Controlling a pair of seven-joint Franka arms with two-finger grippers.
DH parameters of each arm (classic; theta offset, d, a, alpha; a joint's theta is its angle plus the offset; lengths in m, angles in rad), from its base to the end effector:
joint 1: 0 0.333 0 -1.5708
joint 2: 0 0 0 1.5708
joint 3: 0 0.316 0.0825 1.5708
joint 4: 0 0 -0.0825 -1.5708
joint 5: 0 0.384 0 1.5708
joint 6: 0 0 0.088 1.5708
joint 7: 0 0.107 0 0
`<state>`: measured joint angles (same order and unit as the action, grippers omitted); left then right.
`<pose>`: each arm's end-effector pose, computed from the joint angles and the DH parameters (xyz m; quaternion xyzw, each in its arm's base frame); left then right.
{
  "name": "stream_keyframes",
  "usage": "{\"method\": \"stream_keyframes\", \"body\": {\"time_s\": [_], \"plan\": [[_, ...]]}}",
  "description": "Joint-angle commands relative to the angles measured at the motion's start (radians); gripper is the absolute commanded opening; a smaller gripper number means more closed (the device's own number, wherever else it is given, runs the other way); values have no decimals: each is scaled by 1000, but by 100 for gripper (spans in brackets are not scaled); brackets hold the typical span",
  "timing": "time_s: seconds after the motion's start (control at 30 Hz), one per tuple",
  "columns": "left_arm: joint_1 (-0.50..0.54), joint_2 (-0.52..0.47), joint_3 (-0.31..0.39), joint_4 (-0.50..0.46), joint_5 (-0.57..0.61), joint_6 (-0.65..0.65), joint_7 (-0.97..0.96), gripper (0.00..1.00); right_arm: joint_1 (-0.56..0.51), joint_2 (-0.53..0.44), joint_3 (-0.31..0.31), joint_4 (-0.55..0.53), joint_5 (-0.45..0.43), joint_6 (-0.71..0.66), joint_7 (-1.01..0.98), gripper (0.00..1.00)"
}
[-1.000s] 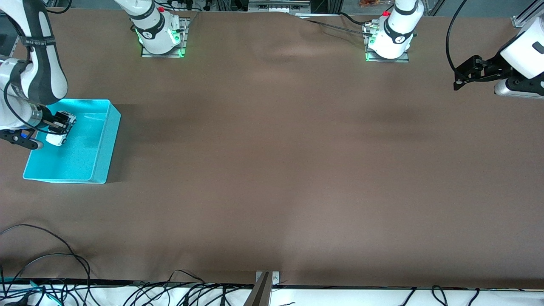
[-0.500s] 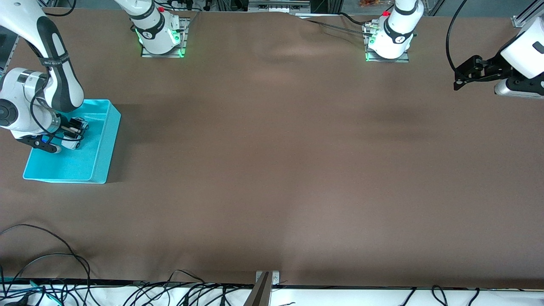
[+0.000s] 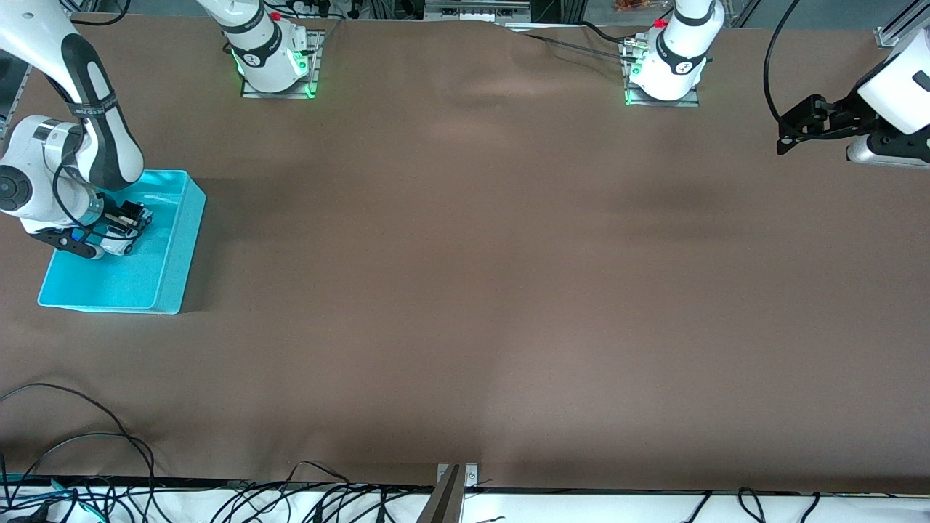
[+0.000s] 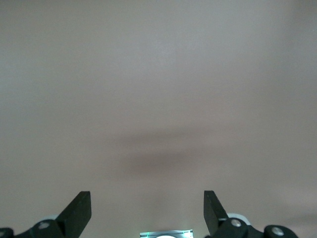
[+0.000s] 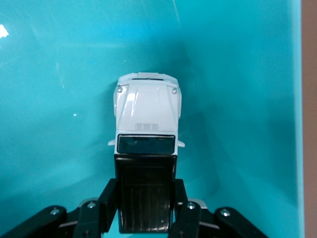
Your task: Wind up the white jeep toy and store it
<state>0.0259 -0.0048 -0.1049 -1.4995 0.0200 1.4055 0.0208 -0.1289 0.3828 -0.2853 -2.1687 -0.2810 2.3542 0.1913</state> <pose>0.5342 -0.0400 0.6464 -0.9978 0.0486 0.0443 0.0115 0.4960 -0.2249 0.2090 0.9678 -0.1847 -0.1100 0.1311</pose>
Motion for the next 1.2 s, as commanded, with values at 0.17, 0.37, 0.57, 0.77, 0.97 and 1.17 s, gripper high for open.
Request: {"method": "stream_keyframes", "body": {"time_s": [0.17, 0.37, 0.57, 0.77, 0.97, 1.17], "plan": [[3, 5, -6, 28, 18, -26, -7, 100, -34, 54, 3, -13, -24, 48, -3, 11], [3, 5, -6, 47, 18, -40, -5, 100, -32, 53, 3, -13, -24, 46, 0, 88], [3, 5, -7, 73, 17, -57, -5, 100, -32, 47, 5, -13, -24, 37, 8, 100], [3, 6, -2, 74, 18, -57, -4, 100, -32, 42, 5, -13, -24, 36, 7, 100], [5, 8, -2, 74, 21, -56, -1, 100, -29, -1, 9, -5, -24, -36, 4, 100], [5, 6, -1, 76, 21, -56, -2, 100, -23, -79, 40, 18, -20, -176, 5, 100]]}}
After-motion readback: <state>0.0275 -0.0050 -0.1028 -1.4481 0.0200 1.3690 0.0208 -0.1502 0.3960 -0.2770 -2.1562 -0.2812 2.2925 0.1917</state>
